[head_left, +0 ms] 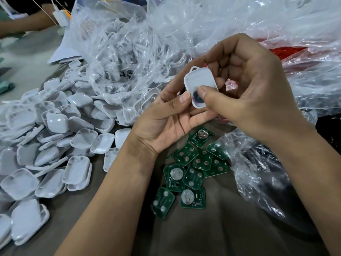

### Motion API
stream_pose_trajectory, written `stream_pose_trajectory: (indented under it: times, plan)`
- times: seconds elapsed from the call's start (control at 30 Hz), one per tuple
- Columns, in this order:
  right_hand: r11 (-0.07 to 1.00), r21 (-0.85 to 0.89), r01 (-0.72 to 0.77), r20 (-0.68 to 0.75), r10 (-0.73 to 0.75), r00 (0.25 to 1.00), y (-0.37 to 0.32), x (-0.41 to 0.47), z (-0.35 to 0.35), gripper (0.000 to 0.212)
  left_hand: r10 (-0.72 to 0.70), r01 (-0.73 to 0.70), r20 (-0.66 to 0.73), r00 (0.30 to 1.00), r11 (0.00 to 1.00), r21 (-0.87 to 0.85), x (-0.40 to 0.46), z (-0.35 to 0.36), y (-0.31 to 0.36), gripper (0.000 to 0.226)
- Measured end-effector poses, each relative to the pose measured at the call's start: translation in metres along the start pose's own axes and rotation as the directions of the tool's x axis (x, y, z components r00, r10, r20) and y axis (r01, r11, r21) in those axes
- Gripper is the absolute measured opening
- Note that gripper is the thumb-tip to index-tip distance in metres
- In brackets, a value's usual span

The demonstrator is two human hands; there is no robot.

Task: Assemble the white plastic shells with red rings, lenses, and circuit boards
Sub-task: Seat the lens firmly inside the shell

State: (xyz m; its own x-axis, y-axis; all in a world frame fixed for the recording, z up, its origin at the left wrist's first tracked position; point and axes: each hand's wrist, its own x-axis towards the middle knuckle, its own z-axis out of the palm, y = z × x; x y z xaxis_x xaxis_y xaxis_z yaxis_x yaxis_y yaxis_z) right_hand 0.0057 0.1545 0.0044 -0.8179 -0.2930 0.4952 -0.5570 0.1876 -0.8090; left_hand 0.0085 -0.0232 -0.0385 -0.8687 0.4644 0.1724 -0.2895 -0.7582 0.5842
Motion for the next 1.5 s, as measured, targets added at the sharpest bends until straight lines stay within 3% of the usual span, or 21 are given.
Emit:
stream_pose_trajectory:
  times: [0.47, 0.7, 0.8, 0.9, 1.07, 1.5]
  plan:
    - [1.000, 0.016, -0.007, -0.027, 0.007, 1.000, 0.0017, -0.0020, 0.0042, 0.034, -0.003, 0.003, -0.060, 0.998, 1.000, -0.010, 0.0010, -0.0008, -0.0002, 0.048]
    - [0.985, 0.172, -0.003, -0.006, 0.004, 1.000, 0.0059, 0.0005, 0.0028, 0.011, -0.043, 0.036, -0.061, 0.997, 0.992, -0.123, 0.0023, 0.0017, 0.0016, 0.060]
    - [0.981, 0.196, 0.014, -0.013, -0.012, 1.000, 0.0051, -0.0004, 0.0028, 0.014, -0.058, 0.051, -0.034, 0.998, 0.983, -0.178, 0.0037, 0.0001, 0.0024, 0.067]
    - [0.996, 0.075, 0.045, -0.033, -0.043, 0.999, 0.0048, -0.0009, 0.0032, 0.021, -0.057, 0.052, -0.011, 0.998, 0.965, -0.257, 0.0046, -0.0045, 0.0031, 0.080]
    - [0.976, -0.177, 0.126, -0.053, -0.137, 0.989, 0.0054, 0.0001, 0.0044, 0.028, -0.068, 0.069, 0.015, 0.998, 0.946, -0.316, 0.0042, -0.0029, 0.0042, 0.060]
    - [0.968, -0.204, 0.143, -0.032, -0.152, 0.988, 0.0018, -0.0014, 0.0036, 0.026, -0.059, 0.052, -0.012, 0.998, 0.944, -0.324, 0.0041, -0.0016, 0.0035, 0.060]
